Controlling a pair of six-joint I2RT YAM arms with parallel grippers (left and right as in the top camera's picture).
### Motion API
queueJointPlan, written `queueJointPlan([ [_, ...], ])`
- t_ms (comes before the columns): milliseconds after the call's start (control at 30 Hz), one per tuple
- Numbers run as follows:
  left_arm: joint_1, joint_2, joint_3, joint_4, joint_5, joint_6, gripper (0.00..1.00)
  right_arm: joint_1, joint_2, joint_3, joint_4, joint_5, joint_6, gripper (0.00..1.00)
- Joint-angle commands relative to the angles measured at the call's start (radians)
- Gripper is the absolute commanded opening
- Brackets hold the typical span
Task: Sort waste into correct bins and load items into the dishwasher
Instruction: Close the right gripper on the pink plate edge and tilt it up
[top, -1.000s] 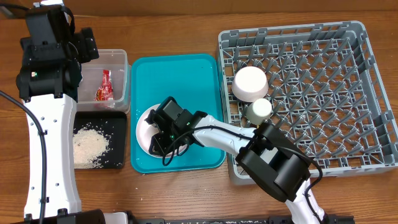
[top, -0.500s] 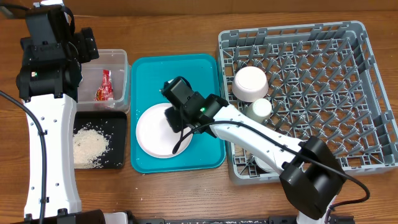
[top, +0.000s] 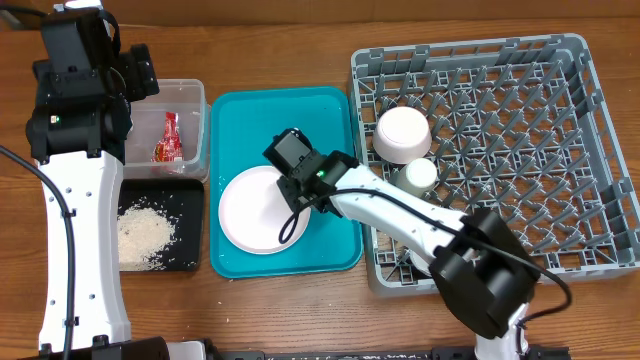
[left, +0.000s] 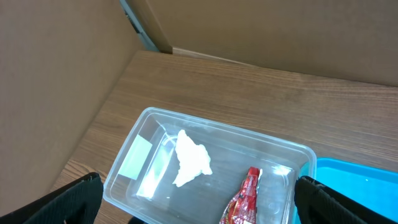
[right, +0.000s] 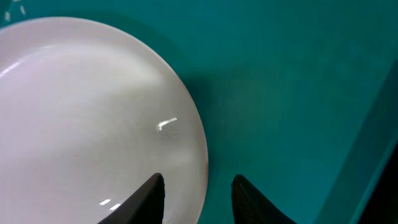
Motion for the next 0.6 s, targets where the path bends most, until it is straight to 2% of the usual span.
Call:
queueJointPlan([
  [0,-0.001,0.001,0.013,0.004,0.004,-0.011,1.00,-0.006,0.061,0.000,0.013,0.018,-0.018,0.37],
  [300,-0.001,0.001,0.013,0.004,0.004,-0.011,1.00,-0.006,0.099,0.000,0.043,0.018,-0.022,0.36],
  [467,-0.001,0.001,0.013,0.004,0.004,-0.011,1.00,-0.006,0.099,0.000,0.042,0.018,-0.021,0.21],
  [567,-0.001,0.001,0.013,0.004,0.004,-0.011,1.00,-0.006,0.099,0.000,0.040,0.018,-0.021,0.18],
])
